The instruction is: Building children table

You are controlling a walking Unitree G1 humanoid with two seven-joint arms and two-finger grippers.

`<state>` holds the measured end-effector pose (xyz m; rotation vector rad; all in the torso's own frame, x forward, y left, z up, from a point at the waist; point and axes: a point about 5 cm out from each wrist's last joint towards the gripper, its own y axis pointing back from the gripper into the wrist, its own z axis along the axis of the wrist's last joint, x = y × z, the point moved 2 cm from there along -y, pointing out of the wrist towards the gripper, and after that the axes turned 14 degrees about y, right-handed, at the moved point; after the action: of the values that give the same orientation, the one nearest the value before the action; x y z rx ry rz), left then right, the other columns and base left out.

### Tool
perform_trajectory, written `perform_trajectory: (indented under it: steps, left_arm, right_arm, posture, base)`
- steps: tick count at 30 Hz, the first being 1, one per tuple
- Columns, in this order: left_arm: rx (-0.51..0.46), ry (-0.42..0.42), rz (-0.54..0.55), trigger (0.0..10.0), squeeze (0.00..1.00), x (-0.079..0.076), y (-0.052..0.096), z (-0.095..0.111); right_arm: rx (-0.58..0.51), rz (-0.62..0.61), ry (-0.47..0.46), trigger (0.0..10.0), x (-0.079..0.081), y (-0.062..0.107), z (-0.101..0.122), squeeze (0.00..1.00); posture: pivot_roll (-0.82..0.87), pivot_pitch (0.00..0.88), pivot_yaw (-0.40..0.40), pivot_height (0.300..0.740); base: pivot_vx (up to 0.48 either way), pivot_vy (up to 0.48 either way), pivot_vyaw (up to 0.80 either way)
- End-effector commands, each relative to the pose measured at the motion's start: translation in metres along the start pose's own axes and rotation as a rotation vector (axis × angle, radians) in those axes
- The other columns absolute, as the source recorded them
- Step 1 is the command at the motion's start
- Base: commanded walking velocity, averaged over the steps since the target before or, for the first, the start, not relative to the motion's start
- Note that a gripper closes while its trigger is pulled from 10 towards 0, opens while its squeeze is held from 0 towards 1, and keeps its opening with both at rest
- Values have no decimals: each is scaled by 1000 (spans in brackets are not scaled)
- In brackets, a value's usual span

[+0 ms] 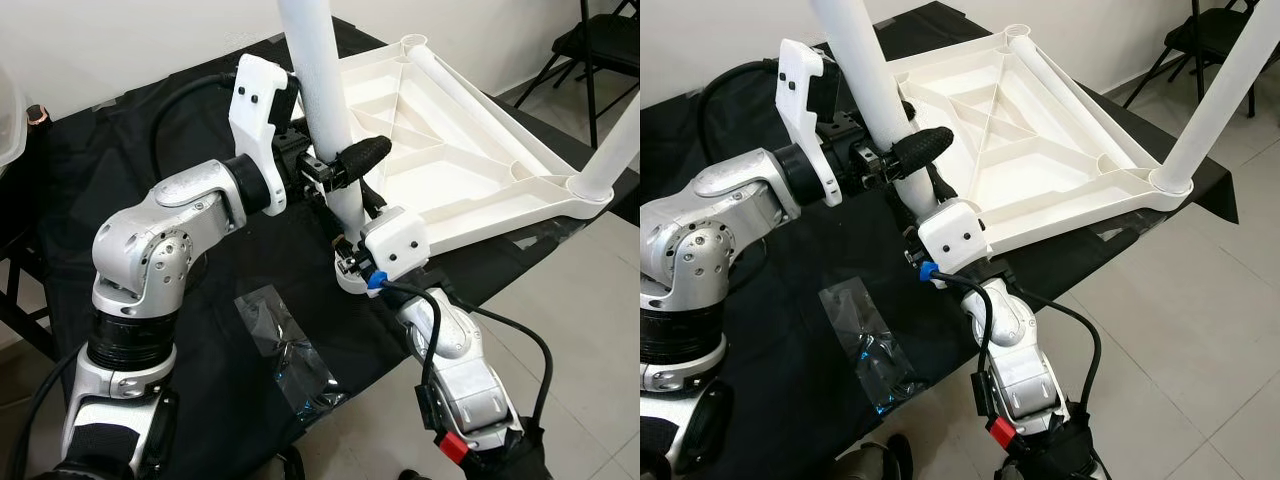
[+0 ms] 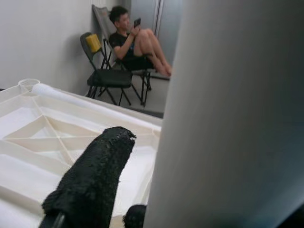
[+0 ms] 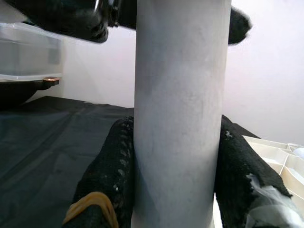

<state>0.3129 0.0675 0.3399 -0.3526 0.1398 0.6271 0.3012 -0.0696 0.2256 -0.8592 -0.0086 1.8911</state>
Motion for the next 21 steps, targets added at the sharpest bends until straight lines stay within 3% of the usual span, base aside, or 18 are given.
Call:
perform_trajectory:
  steps: [1,9,10,11,15,16,19,21]
  left_arm:
    - [-30,32,19,0,0,2,5,4]
    - [-85,48,18,0,0,-1,4,7]
    - [-88,44,16,0,0,-1,4,7]
    - [-88,29,15,0,0,-2,3,7]
    - [-86,-2,9,0,0,-3,2,8]
    - [-81,-25,-8,0,0,-5,0,7]
    - [-81,-26,-17,0,0,-7,0,7]
    - [-80,-35,-48,0,0,-11,-1,7]
  right_arm:
    - [155,28,-20,0,8,12,-33,0]
    - [130,37,-63,0,9,6,-27,0]
    - [118,53,-77,8431,11,3,-25,0]
    - [102,75,-99,10000,12,0,-22,0]
    - [59,124,-156,10000,12,-5,-14,43]
    - [-2,217,-219,10000,12,-10,-4,1000]
    - [-45,277,-266,10000,12,-12,3,1000]
    - [-100,361,-290,10000,1,-18,12,1000]
  posture:
    - [33,226,88,740]
    - [30,223,86,740]
    - [30,223,86,740]
    - [27,221,84,740]
    - [25,217,82,740]
    - [23,216,82,740]
    - [22,215,82,740]
    - [16,213,83,740]
  base:
    - [0,0,0]
    - [0,0,0]
    - [0,0,0]
    - [0,0,0]
    - [0,0,0]
    - [0,0,0]
    - [0,0,0]
    - [0,0,0]
